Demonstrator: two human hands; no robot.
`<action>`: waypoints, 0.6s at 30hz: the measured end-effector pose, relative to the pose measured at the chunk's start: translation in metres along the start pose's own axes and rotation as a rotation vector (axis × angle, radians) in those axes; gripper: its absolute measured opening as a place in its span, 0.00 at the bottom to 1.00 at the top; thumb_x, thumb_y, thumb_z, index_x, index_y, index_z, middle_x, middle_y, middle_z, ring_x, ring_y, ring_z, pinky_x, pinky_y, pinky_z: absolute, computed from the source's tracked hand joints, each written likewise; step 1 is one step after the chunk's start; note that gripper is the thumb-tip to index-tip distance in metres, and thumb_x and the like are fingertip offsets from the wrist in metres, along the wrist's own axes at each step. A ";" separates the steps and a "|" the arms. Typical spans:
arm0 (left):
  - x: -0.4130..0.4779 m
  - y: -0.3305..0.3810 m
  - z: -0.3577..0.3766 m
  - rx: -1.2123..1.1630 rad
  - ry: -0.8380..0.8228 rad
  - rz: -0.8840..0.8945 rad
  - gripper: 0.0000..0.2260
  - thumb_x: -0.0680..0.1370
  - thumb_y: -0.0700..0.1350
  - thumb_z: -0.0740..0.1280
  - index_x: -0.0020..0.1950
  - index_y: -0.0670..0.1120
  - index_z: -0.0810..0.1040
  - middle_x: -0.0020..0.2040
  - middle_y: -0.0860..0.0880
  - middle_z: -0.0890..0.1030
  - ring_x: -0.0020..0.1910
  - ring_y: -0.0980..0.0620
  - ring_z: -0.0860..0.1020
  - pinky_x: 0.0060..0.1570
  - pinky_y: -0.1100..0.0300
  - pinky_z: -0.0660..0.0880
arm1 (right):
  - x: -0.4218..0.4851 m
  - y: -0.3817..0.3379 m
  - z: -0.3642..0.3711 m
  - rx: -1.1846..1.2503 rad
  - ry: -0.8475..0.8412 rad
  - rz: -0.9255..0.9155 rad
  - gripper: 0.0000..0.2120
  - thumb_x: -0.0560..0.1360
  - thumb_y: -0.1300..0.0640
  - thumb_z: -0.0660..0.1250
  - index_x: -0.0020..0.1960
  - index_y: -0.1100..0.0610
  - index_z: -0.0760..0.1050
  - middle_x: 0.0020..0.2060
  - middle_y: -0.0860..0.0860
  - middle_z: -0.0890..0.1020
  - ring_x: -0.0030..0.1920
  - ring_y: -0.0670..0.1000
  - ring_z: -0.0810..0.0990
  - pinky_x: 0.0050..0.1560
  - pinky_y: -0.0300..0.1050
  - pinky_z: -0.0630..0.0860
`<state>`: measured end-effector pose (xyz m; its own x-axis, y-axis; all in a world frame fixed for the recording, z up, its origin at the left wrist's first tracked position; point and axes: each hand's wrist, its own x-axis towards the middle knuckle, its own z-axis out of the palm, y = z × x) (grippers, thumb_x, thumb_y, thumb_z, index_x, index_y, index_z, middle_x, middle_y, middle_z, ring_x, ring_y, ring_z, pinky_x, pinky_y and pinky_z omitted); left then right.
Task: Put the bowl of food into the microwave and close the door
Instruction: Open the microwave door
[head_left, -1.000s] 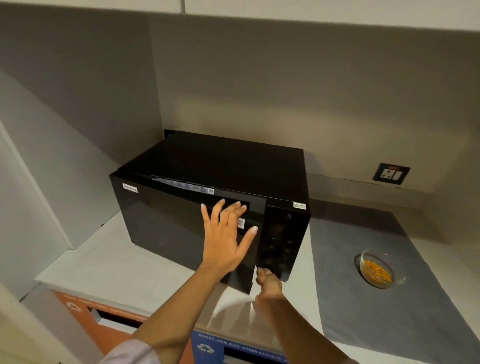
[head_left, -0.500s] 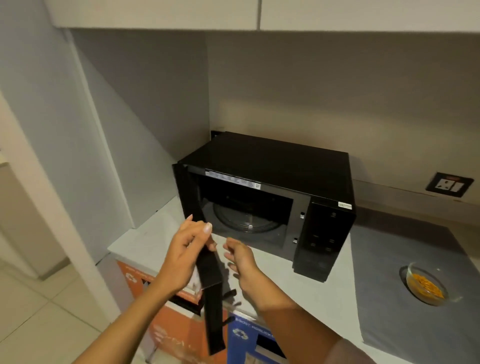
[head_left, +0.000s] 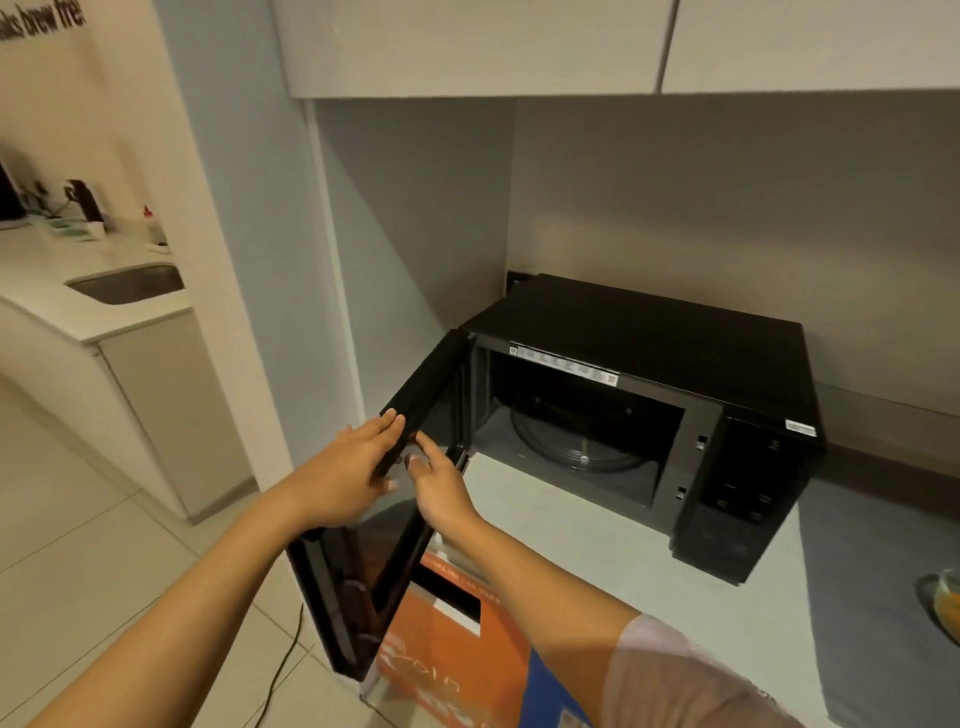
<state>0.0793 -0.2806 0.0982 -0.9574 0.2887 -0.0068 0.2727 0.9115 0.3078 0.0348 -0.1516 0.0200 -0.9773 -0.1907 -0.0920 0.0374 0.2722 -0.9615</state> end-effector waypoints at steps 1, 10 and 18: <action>0.000 -0.004 0.001 0.047 0.014 -0.013 0.34 0.80 0.44 0.64 0.79 0.46 0.47 0.81 0.47 0.46 0.79 0.48 0.48 0.78 0.51 0.46 | 0.002 -0.001 0.005 -0.025 -0.010 0.001 0.24 0.82 0.49 0.54 0.77 0.44 0.58 0.75 0.53 0.67 0.74 0.55 0.67 0.73 0.51 0.64; 0.005 -0.041 0.011 0.214 0.259 -0.097 0.30 0.82 0.56 0.54 0.79 0.45 0.47 0.80 0.45 0.52 0.79 0.46 0.52 0.76 0.46 0.47 | 0.021 -0.016 0.035 -0.306 -0.094 -0.020 0.26 0.82 0.49 0.53 0.78 0.39 0.50 0.74 0.58 0.68 0.71 0.60 0.69 0.70 0.61 0.67; 0.006 -0.062 0.016 0.301 0.312 -0.046 0.33 0.80 0.62 0.50 0.79 0.47 0.46 0.80 0.47 0.54 0.79 0.47 0.52 0.77 0.48 0.49 | 0.022 -0.014 0.046 -0.373 -0.150 -0.041 0.31 0.82 0.53 0.54 0.78 0.38 0.42 0.69 0.50 0.72 0.59 0.54 0.77 0.68 0.62 0.70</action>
<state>0.0587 -0.3304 0.0637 -0.9394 0.1859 0.2880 0.2006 0.9794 0.0221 0.0220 -0.2028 0.0193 -0.9340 -0.3369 -0.1186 -0.1066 0.5799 -0.8077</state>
